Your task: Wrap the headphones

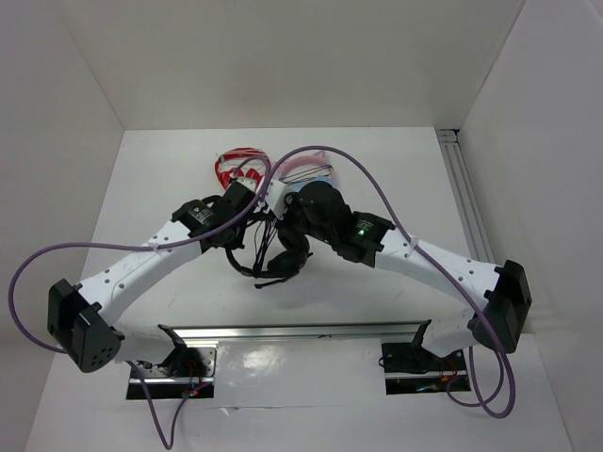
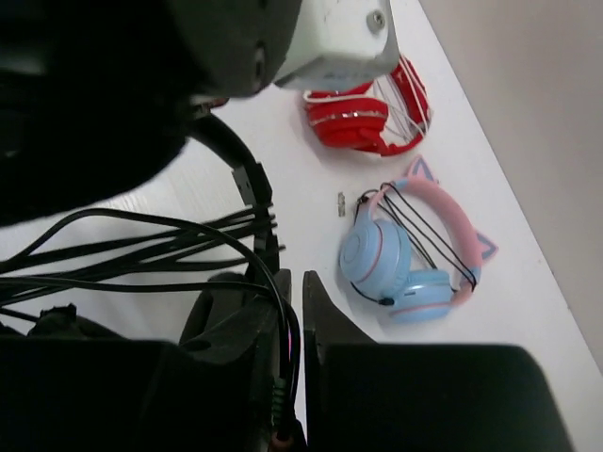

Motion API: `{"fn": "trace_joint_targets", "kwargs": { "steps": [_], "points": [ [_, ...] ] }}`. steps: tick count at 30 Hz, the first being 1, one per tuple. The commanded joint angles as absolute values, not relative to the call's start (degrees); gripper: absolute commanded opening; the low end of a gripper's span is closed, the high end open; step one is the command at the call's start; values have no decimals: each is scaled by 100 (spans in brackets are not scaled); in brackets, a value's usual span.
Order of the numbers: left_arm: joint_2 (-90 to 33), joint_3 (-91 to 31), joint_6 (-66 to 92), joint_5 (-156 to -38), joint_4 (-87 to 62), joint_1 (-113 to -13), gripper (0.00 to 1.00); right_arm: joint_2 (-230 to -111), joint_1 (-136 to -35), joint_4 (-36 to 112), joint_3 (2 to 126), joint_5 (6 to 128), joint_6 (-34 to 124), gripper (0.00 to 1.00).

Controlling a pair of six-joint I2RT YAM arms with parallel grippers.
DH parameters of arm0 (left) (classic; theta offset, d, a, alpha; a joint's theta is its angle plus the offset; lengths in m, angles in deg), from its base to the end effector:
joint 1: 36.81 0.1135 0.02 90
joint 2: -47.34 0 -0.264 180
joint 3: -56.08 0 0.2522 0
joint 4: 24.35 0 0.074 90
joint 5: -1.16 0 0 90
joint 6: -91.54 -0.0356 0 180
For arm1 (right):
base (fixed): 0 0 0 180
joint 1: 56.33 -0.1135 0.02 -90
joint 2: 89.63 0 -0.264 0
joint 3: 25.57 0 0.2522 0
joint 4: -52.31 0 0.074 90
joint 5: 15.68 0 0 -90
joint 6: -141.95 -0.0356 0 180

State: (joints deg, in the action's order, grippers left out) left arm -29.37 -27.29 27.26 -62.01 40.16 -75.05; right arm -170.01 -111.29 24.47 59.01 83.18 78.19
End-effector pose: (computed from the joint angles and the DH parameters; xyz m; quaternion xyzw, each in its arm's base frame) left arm 0.2189 -0.1521 0.3101 0.0381 0.9361 0.0464 0.3465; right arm 0.1925 0.2649 0.3485 -0.5109 0.6611 0.0727 0.5446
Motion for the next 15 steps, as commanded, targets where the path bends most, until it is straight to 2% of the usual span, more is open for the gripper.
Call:
{"fn": "trace_joint_targets", "kwargs": {
  "steps": [1, 8, 15],
  "points": [
    [-2352, -2756, 2360, -6327, 3916, -7908, 0, -17146, -10793, 2694, 5903, 8776, 7911, 0],
    [-2026, -2870, 2308, -6327, 4030, -7970, 0, -17330, -10363, 3107, 5640, 8628, 7858, 0],
    [-1762, -2817, 2229, -6659, 3969, -7918, 0, -17084, -9634, 3643, 5419, 7214, 7375, 0]
  ]
}}
